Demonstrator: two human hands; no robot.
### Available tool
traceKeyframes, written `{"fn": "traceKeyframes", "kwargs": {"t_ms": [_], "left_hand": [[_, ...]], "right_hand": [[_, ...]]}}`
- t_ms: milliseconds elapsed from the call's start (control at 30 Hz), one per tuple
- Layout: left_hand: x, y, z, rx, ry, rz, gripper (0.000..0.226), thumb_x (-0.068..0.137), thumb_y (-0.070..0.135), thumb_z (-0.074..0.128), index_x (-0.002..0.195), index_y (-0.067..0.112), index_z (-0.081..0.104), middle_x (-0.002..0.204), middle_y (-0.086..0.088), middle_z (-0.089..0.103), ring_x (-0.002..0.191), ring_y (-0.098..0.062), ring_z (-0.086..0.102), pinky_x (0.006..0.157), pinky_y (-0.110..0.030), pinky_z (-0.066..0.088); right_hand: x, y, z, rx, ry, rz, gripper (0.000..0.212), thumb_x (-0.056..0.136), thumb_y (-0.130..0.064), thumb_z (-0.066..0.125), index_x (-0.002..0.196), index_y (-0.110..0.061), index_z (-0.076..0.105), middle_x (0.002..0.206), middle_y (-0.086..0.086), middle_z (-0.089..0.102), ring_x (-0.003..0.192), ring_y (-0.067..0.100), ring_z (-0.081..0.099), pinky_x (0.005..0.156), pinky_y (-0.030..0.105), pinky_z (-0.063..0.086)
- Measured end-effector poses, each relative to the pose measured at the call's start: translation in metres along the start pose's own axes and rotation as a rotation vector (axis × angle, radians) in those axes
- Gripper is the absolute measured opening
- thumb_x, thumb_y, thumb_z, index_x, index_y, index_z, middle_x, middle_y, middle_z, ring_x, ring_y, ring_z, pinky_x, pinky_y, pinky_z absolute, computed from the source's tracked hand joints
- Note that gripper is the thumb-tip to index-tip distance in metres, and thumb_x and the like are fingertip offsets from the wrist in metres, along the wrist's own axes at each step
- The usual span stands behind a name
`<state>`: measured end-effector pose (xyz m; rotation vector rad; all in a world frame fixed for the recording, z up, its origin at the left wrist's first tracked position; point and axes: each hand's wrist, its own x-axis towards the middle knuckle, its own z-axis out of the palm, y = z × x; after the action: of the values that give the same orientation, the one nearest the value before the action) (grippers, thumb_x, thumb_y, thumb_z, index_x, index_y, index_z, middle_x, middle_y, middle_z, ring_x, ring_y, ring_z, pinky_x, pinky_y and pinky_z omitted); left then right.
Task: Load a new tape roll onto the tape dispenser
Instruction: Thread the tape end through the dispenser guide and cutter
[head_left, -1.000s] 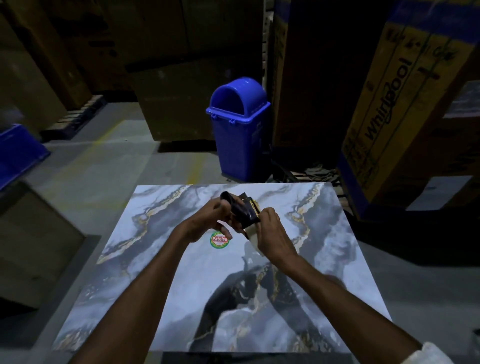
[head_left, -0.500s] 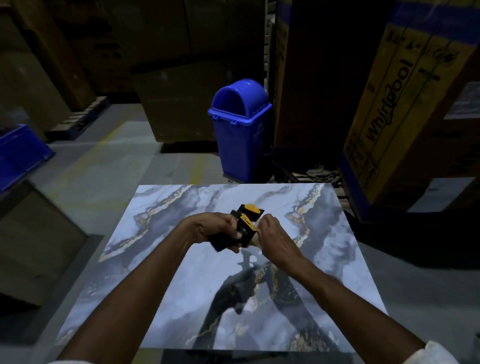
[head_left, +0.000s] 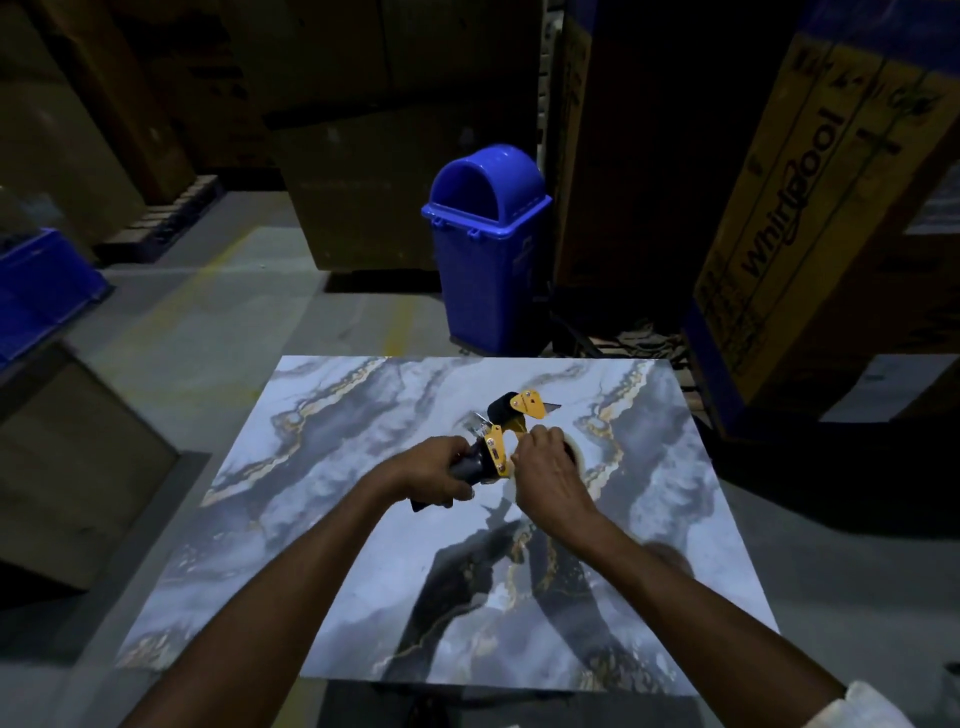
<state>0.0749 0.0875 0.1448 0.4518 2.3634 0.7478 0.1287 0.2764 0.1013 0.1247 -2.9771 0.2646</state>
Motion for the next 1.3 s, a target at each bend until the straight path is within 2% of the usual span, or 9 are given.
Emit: {"fn": "traceKeyframes", "kwargs": {"t_ms": [67,200,300,367,467,633,800,1033,1300], "left_hand": [[-0.003,-0.006,0.008,0.097,0.052,0.063,0.039,0.087,0.018,0.075,0.112,0.020,0.045,0.106,-0.010,0.066,0.074,-0.023,0.070,0.058,-0.031,0.057],[-0.004,-0.012,0.018,0.216,0.141,0.112,0.039,0.087,0.025,0.073,0.105,0.026,0.038,0.107,-0.009,0.066,0.083,-0.028,0.065,0.070,-0.044,0.055],[-0.001,-0.013,0.023,0.260,0.193,0.096,0.040,0.088,0.029,0.072,0.104,0.028,0.035,0.107,-0.010,0.068,0.082,-0.028,0.061,0.066,-0.039,0.049],[0.001,-0.013,0.028,0.263,0.237,0.090,0.039,0.088,0.032,0.071,0.110,0.025,0.040,0.107,-0.010,0.069,0.083,-0.028,0.060,0.065,-0.038,0.047],[0.004,-0.012,0.036,0.256,0.276,0.078,0.044,0.089,0.037,0.070,0.123,0.027,0.044,0.108,-0.008,0.070,0.088,-0.031,0.065,0.068,-0.040,0.052],[0.007,-0.011,0.054,0.299,0.388,0.053,0.059,0.089,0.030,0.066,0.141,0.037,0.040,0.112,-0.008,0.071,0.095,-0.034,0.067,0.068,-0.032,0.044],[0.003,-0.007,0.071,0.270,0.492,0.039,0.059,0.089,0.020,0.064,0.141,0.037,0.042,0.106,-0.008,0.074,0.092,-0.036,0.068,0.069,-0.032,0.044],[0.002,-0.009,0.073,0.255,0.522,0.038,0.057,0.088,0.025,0.065,0.140,0.036,0.045,0.110,-0.007,0.074,0.097,-0.037,0.068,0.080,-0.037,0.054],[-0.001,-0.008,0.064,0.149,0.442,0.011,0.046,0.083,0.035,0.071,0.125,0.034,0.053,0.111,0.004,0.070,0.102,-0.025,0.067,0.073,-0.031,0.049]], "right_hand": [[0.002,0.000,-0.001,-0.046,-0.006,0.036,0.030,0.084,-0.001,0.050,0.113,-0.009,0.054,0.114,0.014,0.054,0.103,0.030,0.044,0.081,0.034,0.036],[0.007,0.001,-0.006,0.048,0.036,0.101,0.024,0.093,-0.006,0.052,0.115,-0.011,0.057,0.119,0.011,0.057,0.104,0.030,0.051,0.076,0.036,0.041],[0.004,0.000,-0.004,0.193,0.124,0.165,0.009,0.098,-0.018,0.053,0.096,-0.016,0.061,0.098,0.009,0.067,0.092,0.030,0.061,0.067,0.034,0.042],[0.001,-0.003,0.000,0.277,0.205,0.212,0.015,0.098,-0.021,0.056,0.087,-0.015,0.065,0.086,0.009,0.068,0.083,0.030,0.063,0.064,0.030,0.038],[-0.001,-0.006,0.006,0.307,0.276,0.288,0.016,0.098,-0.022,0.059,0.092,-0.012,0.071,0.088,0.010,0.070,0.082,0.029,0.065,0.065,0.029,0.040],[-0.005,-0.009,0.015,0.256,0.218,0.326,0.023,0.099,-0.022,0.051,0.091,-0.009,0.069,0.089,0.011,0.070,0.080,0.029,0.068,0.069,0.035,0.053],[-0.007,-0.010,0.024,0.332,0.227,0.344,0.025,0.100,-0.018,0.051,0.092,-0.005,0.070,0.087,0.015,0.072,0.076,0.032,0.070,0.069,0.037,0.055],[-0.007,-0.005,0.039,0.519,0.326,0.347,0.014,0.100,-0.015,0.057,0.097,-0.005,0.065,0.099,0.014,0.062,0.095,0.030,0.053,0.077,0.044,0.048],[-0.006,0.006,0.040,0.508,0.320,0.273,0.013,0.102,-0.016,0.050,0.096,-0.008,0.058,0.096,0.011,0.057,0.089,0.025,0.048,0.073,0.038,0.043]]}}
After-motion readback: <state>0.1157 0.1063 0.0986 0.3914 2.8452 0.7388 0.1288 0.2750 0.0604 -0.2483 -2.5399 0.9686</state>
